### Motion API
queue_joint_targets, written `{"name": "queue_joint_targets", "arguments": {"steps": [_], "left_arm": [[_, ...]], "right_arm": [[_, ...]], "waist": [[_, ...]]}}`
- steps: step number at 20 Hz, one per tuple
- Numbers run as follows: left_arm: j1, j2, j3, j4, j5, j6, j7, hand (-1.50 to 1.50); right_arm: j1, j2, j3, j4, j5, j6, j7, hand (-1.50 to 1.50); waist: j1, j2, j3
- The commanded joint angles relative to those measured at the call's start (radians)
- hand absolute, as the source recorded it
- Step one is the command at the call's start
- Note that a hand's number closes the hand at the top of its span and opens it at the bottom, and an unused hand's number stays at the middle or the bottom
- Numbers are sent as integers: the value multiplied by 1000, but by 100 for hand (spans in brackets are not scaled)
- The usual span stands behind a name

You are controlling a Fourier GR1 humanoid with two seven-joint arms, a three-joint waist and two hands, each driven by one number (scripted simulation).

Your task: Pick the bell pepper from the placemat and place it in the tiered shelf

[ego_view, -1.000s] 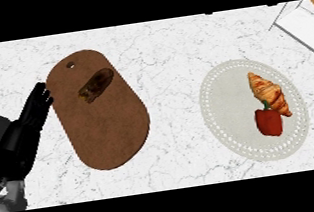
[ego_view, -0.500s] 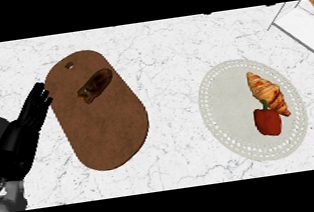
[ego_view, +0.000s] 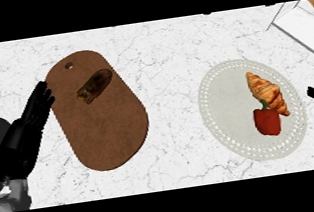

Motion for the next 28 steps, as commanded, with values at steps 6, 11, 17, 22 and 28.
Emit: {"name": "queue_joint_targets", "arguments": {"steps": [6, 11, 17, 22, 28], "left_arm": [[32, -70, 21, -64, -58, -31, 50, 0], [45, -60, 93, -71, -65, -86, 34, 0], [-35, -108, 124, -7, -89, -103, 100, 0], [-56, -130, 143, 6, -130, -134, 94, 0], [44, -135, 173, -88, -115, -181, 87, 0]], "right_arm": [[18, 27, -16, -104, 93, -10, 88, -150], [-49, 52, -16, 52, 202, -34, 64, -150], [-10, 89, -10, 22, 265, -16, 61, -150], [-76, 91, -27, 145, 318, -2, -27, -150], [-154, 151, 13, 227, 382, -36, -2, -150]], "waist": [[-2, -1, 0], [2, 0, 0], [-4, 0, 0], [-2, 0, 0], [4, 0, 0]]}}
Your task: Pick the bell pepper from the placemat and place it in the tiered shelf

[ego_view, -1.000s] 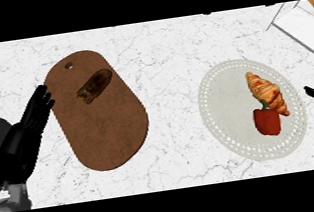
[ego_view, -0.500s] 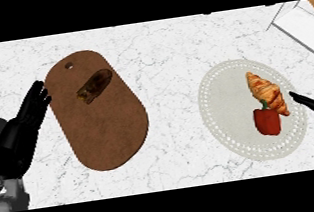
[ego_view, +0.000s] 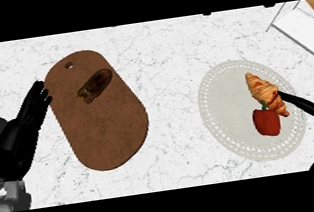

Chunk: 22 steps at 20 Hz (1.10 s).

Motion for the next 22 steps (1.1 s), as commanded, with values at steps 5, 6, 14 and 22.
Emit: {"name": "queue_joint_targets", "arguments": {"steps": [5, 6, 14, 22], "left_arm": [[72, -20, 3, -31, -19, -33, -49, 0], [-2, -51, -21, 0, -47, 11, 0, 0], [-1, -9, 46, 12, -5, -50, -6, 0], [59, -55, -1, 0, -58, -28, -55, 0]], "right_arm": [[-97, 67, 46, 181, 75, -25, -64, -150], [-81, 90, 59, 181, 79, -41, -68, -150], [-57, 109, 82, 175, 81, -54, -79, -150], [-70, 186, 13, 217, 67, -262, -98, 150]], "waist": [[13, 6, 10], [6, 6, 10], [4, 6, 9], [8, 5, 10]]}}
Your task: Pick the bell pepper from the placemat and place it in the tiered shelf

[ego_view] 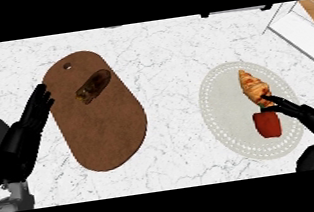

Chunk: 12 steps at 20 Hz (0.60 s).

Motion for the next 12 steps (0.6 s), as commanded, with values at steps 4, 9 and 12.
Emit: {"name": "queue_joint_targets", "arguments": {"steps": [4, 9, 12], "left_arm": [[10, -1, 3, -14, -10, -8, 9, 0], [-12, -37, -28, -29, -50, 23, 33, 0], [-11, -22, 22, 24, -7, -11, -10, 0]], "right_arm": [[-28, 105, -37, 83, 7, -155, -49, 150], [-112, 100, -149, 142, -98, -152, -125, 150], [-30, 23, -232, 64, -234, -16, -209, 150]], "waist": [[12, 15, 31], [9, 16, 31], [-7, 14, 30]]}}
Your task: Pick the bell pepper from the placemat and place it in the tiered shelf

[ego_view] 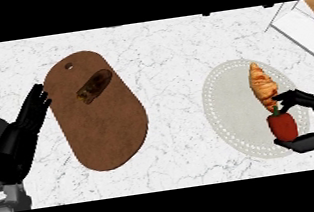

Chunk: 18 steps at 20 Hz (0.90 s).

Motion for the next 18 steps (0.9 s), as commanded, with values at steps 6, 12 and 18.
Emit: {"name": "queue_joint_targets", "arguments": {"steps": [6, 12, 18], "left_arm": [[-10, 1, -5, 9, -5, -10, -5, 0], [-30, 5, -13, 2, -6, -19, -7, 0], [-50, -2, -45, -6, -12, -33, -2, 0]], "right_arm": [[-116, 76, -213, 68, -100, -282, 497, 150], [-200, 45, -302, 86, -32, -594, 744, 150], [-341, -16, -314, 121, 128, -880, 1012, 150]], "waist": [[26, 23, -6], [59, 36, -22], [116, 37, -22]]}}
